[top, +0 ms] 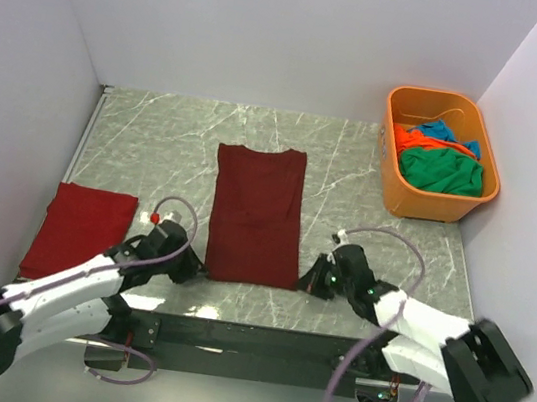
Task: Fold and stack the t-shirts
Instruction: Fold the tshirt
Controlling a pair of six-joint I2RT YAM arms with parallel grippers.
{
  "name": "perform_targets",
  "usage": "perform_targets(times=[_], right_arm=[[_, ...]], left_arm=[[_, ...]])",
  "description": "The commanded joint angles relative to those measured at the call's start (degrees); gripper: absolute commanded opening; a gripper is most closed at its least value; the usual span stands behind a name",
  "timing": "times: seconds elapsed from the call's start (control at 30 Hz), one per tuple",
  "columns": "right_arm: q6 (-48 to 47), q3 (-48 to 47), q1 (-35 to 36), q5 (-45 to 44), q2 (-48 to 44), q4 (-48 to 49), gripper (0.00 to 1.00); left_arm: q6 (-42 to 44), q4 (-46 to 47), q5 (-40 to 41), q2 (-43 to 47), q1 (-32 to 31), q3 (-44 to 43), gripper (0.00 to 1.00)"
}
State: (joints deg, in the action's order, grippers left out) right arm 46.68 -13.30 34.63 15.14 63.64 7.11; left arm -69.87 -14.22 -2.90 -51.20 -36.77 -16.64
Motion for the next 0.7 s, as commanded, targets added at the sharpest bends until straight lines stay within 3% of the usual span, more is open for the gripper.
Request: perform_targets(times=[0.0, 0.1, 0.27, 0.47, 0.67], right_arm=[[3.2, 3.1, 1.8, -4.1, -9.6, -6.2, 0.0], [3.0, 1.4, 1.9, -6.1, -16.2, -10.7, 0.0], [-0.3, -5.4, 1.9, -10.1, -19.4, -19.0, 0.0], [-3.8, -13.8, 1.6, -11.6, -13.7, -20.6, 0.0], [-6.9, -22.1, -1.8, -11.2, -7.4, -20.5, 0.0]], left_arm=[[-5.4, -6.1, 4.5, 6.1, -2.9, 0.8, 0.01], [-4.9, -9.2, 5.4, 9.5, -3.1, -0.8, 0.01], [-2.7, -10.9, 6.4, 8.4, -3.0, -6.2, 0.01], [1.0, -9.8, 6.3, 1.5, -2.0, -13.8, 0.01], [6.1, -7.2, 1.8, -5.2, 4.2, -22.0, 0.01]])
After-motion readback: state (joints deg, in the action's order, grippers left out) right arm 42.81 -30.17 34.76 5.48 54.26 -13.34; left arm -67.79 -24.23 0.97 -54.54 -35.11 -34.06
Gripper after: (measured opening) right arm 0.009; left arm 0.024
